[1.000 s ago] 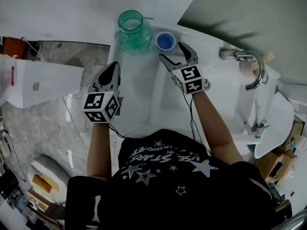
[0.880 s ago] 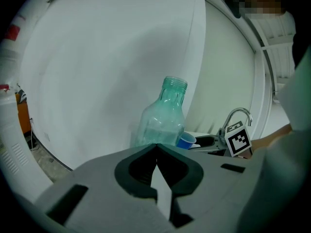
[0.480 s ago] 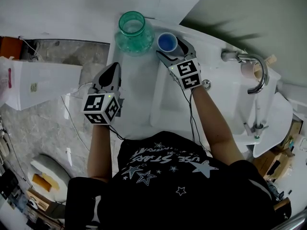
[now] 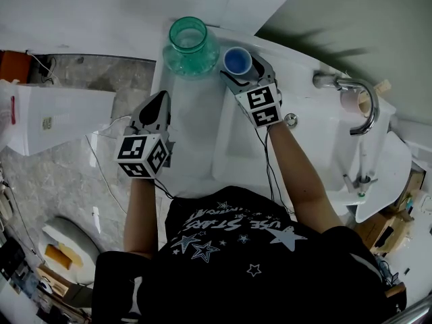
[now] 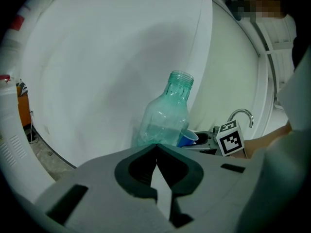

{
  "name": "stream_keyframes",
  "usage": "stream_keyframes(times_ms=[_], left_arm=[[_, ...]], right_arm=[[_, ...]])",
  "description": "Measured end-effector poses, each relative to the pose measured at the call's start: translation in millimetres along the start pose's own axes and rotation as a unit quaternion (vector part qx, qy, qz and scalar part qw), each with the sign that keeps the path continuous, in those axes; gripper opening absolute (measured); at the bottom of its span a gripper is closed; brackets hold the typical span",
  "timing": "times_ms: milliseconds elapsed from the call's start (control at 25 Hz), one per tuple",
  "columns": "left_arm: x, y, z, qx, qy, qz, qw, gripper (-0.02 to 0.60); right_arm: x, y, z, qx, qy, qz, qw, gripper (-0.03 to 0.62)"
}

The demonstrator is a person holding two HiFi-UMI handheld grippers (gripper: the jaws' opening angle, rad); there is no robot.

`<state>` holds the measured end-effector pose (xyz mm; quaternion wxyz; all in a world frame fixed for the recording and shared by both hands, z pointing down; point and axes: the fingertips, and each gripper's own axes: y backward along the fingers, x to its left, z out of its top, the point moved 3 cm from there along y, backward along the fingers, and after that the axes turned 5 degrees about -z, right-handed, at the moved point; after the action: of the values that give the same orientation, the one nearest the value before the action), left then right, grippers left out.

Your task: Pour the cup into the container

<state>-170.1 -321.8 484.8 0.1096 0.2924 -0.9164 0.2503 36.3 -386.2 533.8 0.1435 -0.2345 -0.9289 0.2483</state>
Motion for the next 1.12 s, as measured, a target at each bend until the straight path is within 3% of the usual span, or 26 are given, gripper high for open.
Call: stream_keyframes(times_ms=[240,520,1120], left_arm=[[-5.2,-2.3,-2.3,0.003,0.001,-0.006,1.0000,0.009],[-8.3,-3.8,-4.8,0.006,0.003,-0.010,0.9999,0.009],[-12.9,2.3,-1.6,0.000,-0.003,-0.010,0.9999,0.010]], right_arm=[[2.0,-0.7,5.1,-0.012,-0.004,0.005,1.000,0.358],[-1.1,-5.5,4.0,-0.003,-0.001,-0.022,1.000,0.312],[-8.0,7.2,11.4,-0.027,-0.024,-0.019,0.999,0.296]])
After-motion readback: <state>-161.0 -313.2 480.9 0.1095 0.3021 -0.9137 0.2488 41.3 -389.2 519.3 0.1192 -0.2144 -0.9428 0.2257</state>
